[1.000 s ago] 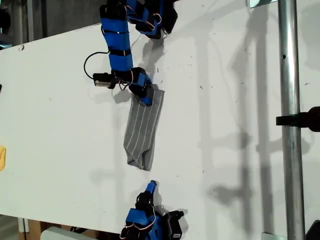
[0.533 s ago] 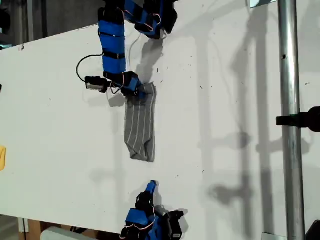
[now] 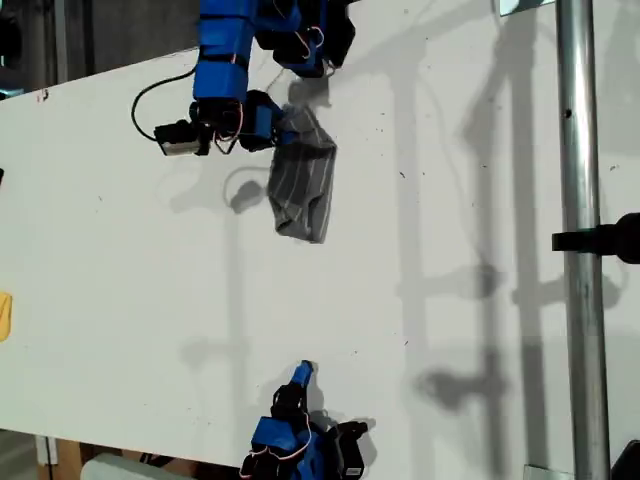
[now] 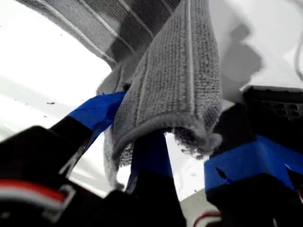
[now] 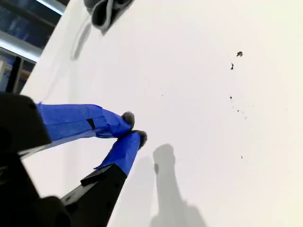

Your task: Grasp corners of a towel and fold twice.

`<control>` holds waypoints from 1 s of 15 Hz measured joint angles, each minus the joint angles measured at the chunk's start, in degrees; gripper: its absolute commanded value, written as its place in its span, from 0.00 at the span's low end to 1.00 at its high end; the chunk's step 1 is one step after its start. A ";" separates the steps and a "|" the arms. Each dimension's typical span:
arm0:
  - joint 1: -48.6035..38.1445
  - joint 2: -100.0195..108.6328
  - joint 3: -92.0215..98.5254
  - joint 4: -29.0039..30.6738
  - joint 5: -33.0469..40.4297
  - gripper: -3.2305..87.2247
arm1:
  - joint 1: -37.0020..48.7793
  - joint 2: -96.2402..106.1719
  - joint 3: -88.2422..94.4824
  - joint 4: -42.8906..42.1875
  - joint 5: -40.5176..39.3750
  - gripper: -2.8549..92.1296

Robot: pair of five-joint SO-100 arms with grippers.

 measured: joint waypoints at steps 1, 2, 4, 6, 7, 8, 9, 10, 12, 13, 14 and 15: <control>0.09 0.00 0.00 0.00 0.00 0.06 | 0.00 -4.66 -0.79 -3.60 -0.79 0.03; 0.09 0.00 0.00 0.00 0.00 0.06 | -0.09 -8.09 -2.02 -8.79 -1.67 0.03; 0.09 0.00 0.00 0.00 0.00 0.06 | -1.32 -11.16 -3.87 -20.57 -4.04 0.06; 0.09 0.00 0.00 0.00 0.00 0.06 | -2.20 -11.34 -4.04 -31.03 -5.62 0.53; 0.09 0.00 0.00 0.00 0.00 0.06 | -2.46 -11.34 -4.04 -35.42 -6.86 0.40; 0.09 0.00 0.00 0.00 0.00 0.06 | -2.99 -11.34 -4.04 -39.73 -9.40 0.22; 0.09 0.00 0.00 0.00 0.00 0.06 | -3.43 -10.90 -3.60 -43.33 -10.20 0.16; 0.09 0.00 0.00 0.00 0.00 0.06 | -3.43 -6.59 -0.53 -48.43 -11.25 0.16; 0.09 0.00 0.00 0.00 0.00 0.06 | -0.70 7.91 10.28 -57.22 -12.22 0.16; 0.09 0.00 0.00 0.35 -0.62 0.06 | 1.93 12.92 13.01 -54.40 -12.22 0.05; 0.09 0.00 0.00 0.97 -2.02 0.10 | 3.60 18.63 16.17 -50.19 -12.22 0.03; 0.00 0.00 0.00 1.14 -3.25 0.15 | 3.96 25.31 20.13 -45.97 -12.13 0.03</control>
